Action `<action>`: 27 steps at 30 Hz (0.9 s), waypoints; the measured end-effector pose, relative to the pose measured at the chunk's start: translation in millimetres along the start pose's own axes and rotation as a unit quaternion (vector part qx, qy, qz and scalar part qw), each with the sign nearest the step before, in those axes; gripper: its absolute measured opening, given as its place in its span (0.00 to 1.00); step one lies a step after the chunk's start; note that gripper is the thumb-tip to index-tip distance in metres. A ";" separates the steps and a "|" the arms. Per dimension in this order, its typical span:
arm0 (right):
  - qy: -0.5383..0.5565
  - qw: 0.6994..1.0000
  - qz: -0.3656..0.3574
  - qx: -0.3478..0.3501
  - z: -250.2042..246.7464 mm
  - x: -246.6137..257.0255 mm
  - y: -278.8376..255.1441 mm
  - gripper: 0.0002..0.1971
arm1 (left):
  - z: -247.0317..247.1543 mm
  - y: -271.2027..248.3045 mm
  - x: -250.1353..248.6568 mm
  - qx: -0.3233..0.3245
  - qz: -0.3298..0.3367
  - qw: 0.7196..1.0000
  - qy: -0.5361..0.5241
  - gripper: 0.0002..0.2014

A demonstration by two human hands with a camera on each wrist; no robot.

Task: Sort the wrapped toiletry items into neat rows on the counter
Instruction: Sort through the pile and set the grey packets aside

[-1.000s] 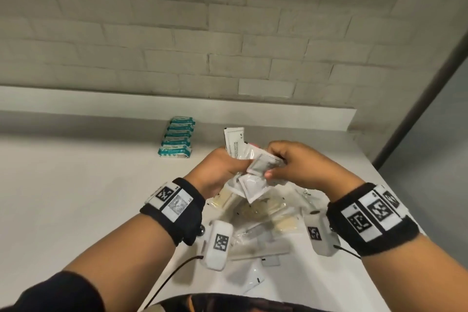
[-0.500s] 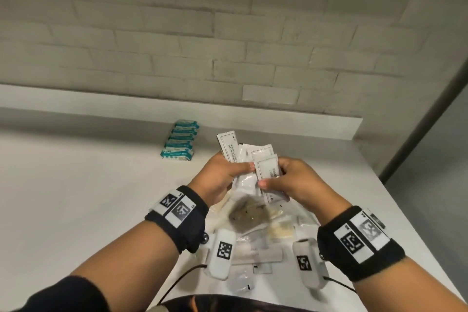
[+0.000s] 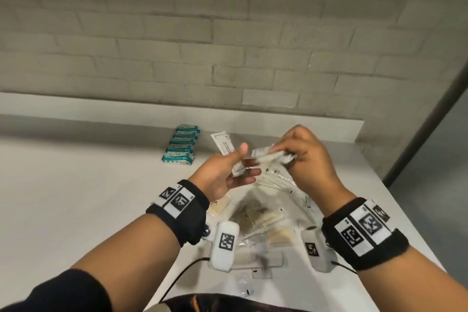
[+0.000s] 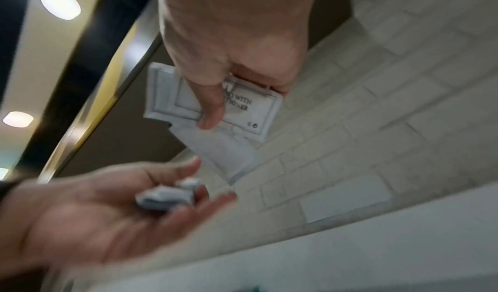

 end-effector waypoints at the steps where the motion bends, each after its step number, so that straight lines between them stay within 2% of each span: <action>1: -0.074 0.994 -0.065 0.042 5.3 3.4 -7.7 0.13 | 1.2 -0.1 1.3 0.012 -0.008 1.000 -0.007 0.05; 2: -0.138 0.981 -0.108 0.088 12.0 2.7 -16.9 0.15 | 2.6 -0.6 0.5 0.011 0.001 1.000 -0.012 0.04; 3: -0.175 0.970 -0.119 0.122 17.9 -3.0 -25.5 0.17 | 2.7 -0.3 -0.5 0.002 0.010 1.000 -0.023 0.08; 4: -0.182 0.968 -0.093 0.145 21.4 -9.6 -32.0 0.18 | 1.9 0.7 -2.2 -0.013 0.025 0.999 -0.023 0.11; 5: -0.169 0.973 -0.034 0.154 21.8 -15.6 -35.7 0.18 | 0.5 0.8 -3.9 -0.031 0.040 0.999 -0.016 0.12; 8: -0.059 0.974 0.189 0.112 9.8 -37.6 -44.5 0.10 | -5.2 0.0 -7.2 -0.079 0.069 0.994 0.012 0.13; 10: 0.032 0.968 0.246 0.048 -1.5 -41.0 -45.1 0.05 | -8.5 -0.2 -6.8 -0.096 0.077 0.992 0.022 0.13; 13: 0.142 0.947 0.284 -0.045 -14.6 -38.5 -37.1 0.02 | -7.8 -1.9 -6.0 -0.098 0.090 0.991 0.035 0.13; 17: 0.235 0.919 0.316 -0.003 0.4 -28.6 -25.9 0.07 | 6.7 -5.7 -7.5 -0.033 0.095 0.991 0.092 0.11; 19: 0.285 0.901 0.326 0.001 10.2 -23.7 -22.0 0.11 | 13.1 -8.1 -11.9 -0.008 0.114 0.991 0.074 0.11; 23: 0.360 0.869 0.317 -0.119 10.2 -25.6 -21.0 0.13 | 15.1 -12.4 -12.7 0.026 0.113 0.993 -0.011 0.13; 25: 0.345 0.874 0.322 -0.119 9.0 -28.6 -23.3 0.12 | 13.5 -14.9 -5.5 0.037 0.099 0.994 0.023 0.13; 27: 0.257 0.911 0.312 -0.082 1.9 -29.5 -20.6 0.07 | 5.1 -15.5 -2.6 0.018 0.085 0.994 0.066 0.12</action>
Point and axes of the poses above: each hand's wrist, its own y-axis towards the middle knuckle, its own z-axis out of the palm, x = y × z, the point moved 6 cm from there along y, towards the middle knuckle, and after that the axes turned 12 degrees about y, right-handed, at the moved point
